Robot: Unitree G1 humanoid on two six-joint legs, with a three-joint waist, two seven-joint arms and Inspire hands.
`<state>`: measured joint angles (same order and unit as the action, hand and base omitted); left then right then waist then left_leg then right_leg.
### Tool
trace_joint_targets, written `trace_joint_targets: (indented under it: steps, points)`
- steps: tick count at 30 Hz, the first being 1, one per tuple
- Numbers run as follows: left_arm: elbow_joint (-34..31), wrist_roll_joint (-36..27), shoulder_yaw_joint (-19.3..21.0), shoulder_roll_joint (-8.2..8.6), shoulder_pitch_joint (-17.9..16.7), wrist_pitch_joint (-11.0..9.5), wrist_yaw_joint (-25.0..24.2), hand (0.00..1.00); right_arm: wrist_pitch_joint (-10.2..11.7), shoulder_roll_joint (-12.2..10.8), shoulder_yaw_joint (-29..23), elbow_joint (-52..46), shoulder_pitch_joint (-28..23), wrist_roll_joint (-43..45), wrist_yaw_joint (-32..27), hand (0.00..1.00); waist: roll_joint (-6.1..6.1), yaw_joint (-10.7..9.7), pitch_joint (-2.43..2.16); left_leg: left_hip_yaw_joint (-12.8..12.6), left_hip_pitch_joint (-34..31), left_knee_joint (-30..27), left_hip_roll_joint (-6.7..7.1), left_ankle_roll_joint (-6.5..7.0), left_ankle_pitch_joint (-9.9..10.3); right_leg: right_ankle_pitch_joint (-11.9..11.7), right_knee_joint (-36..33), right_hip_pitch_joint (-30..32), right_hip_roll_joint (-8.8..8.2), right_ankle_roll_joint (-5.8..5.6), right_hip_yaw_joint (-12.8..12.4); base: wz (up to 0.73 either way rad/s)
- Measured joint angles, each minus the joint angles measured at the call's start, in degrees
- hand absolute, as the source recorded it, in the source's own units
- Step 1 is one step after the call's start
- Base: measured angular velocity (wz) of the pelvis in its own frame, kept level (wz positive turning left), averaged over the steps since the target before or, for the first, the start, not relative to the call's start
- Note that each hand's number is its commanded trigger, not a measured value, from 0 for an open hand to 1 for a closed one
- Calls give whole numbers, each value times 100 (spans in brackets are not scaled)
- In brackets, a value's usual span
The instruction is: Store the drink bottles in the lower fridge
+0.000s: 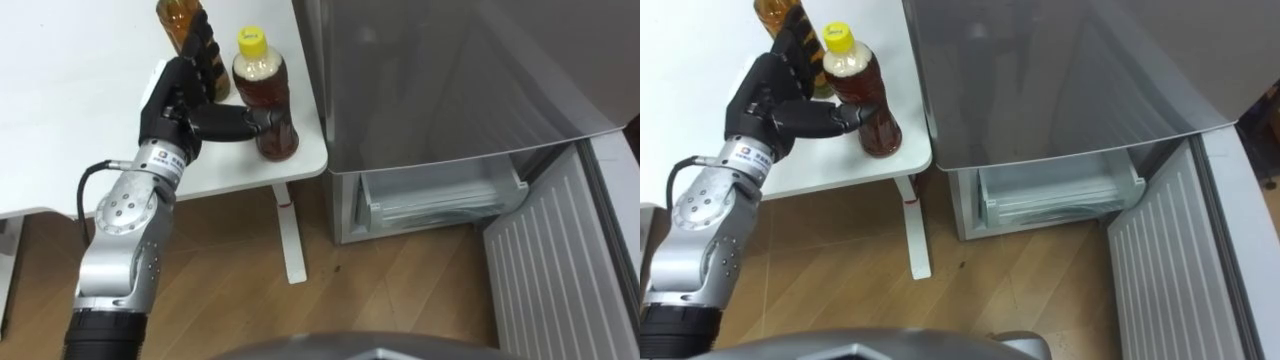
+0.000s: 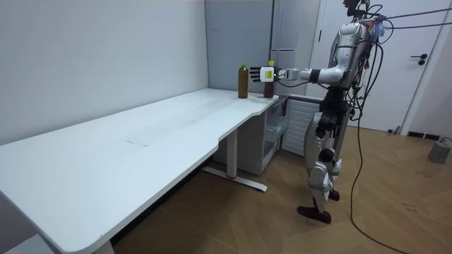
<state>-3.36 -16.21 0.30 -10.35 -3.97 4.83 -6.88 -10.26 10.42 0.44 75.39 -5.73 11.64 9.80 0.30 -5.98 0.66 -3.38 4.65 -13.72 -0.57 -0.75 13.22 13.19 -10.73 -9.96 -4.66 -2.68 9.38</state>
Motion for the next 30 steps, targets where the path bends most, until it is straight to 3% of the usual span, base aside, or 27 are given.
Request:
trace_joint_targets:
  steps: [18,28,30]
  points:
    - [-1,-227,0,1,209,4,-146,0,-34,-1,0,-83,-18,7,132,0,77,-5,-2,-78,11,-8,-11,1,0,-4,-1,5,-1,3,-54,-1]
    - [-1,-230,-65,3,305,3,-287,0,38,-2,1,-37,5,28,60,0,55,-52,13,-79,-8,-18,-12,1,-1,-4,-3,21,-1,3,-57,0]
    - [-1,-228,-74,5,305,3,-347,58,38,0,0,-51,13,28,15,0,50,-60,11,-101,-26,-15,-17,1,-1,-3,-4,82,2,4,-78,-4]
